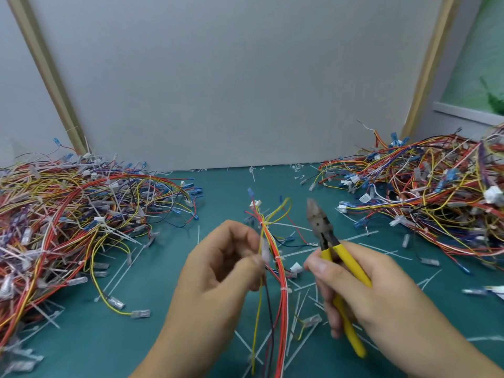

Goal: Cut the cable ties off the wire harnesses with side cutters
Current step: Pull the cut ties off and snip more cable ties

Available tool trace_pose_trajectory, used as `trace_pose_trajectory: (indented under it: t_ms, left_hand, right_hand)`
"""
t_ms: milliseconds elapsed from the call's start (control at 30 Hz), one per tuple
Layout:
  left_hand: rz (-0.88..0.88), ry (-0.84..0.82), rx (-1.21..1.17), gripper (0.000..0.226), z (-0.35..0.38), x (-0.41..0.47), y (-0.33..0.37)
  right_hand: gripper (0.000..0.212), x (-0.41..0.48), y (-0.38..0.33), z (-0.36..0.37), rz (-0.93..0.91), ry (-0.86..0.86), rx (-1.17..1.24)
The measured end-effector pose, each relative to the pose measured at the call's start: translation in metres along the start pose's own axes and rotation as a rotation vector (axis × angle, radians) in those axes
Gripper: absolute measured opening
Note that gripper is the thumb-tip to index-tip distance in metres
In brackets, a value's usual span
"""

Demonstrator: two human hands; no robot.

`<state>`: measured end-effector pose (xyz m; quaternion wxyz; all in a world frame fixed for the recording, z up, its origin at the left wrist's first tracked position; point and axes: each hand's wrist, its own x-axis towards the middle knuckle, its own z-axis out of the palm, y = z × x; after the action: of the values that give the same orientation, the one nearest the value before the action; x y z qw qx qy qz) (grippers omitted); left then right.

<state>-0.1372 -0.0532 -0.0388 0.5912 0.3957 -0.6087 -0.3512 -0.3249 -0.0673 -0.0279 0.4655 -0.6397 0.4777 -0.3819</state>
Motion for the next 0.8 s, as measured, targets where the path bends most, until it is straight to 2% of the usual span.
trace_pose_trajectory:
  t_ms: [100, 133, 200, 233, 333, 400, 500, 633, 800]
  left_hand:
    - [0.197, -0.143, 0.347, 0.008, 0.006, 0.000, 0.003]
    - [0.259, -0.185, 0.517, 0.019, 0.008, 0.004, 0.002]
    - [0.255, -0.267, 0.789, 0.060, 0.016, 0.011, 0.002]
    - [0.255, -0.375, 0.844, 0.056, 0.017, 0.008, 0.001]
    - [0.433, -0.535, 0.634, 0.020, 0.013, -0.004, -0.006]
    - [0.451, -0.701, 0.593, 0.017, 0.010, -0.008, -0.006]
    - [0.418, -0.780, 0.577, 0.014, 0.010, -0.004, -0.006]
    - [0.320, -0.743, 0.444, 0.011, 0.009, -0.007, -0.003]
    - [0.109, -0.229, 0.327, 0.028, 0.003, -0.005, 0.001]
  right_hand:
    - [0.028, 0.002, 0.000, -0.001, -0.037, 0.076, 0.193]
    - [0.030, 0.003, 0.000, -0.002, -0.049, 0.108, 0.241]
    - [0.031, 0.005, 0.000, -0.005, -0.082, 0.177, 0.283]
    - [0.033, 0.006, -0.001, -0.006, -0.091, 0.205, 0.281]
    - [0.041, 0.007, 0.001, -0.009, -0.070, 0.220, 0.208]
    - [0.044, 0.007, 0.002, -0.007, -0.036, 0.195, 0.143]
    - [0.049, 0.008, 0.007, -0.004, 0.011, 0.157, 0.071]
    - [0.024, 0.011, 0.012, -0.006, 0.040, 0.111, 0.130]
    - [0.025, 0.010, 0.008, -0.008, 0.050, 0.120, 0.254]
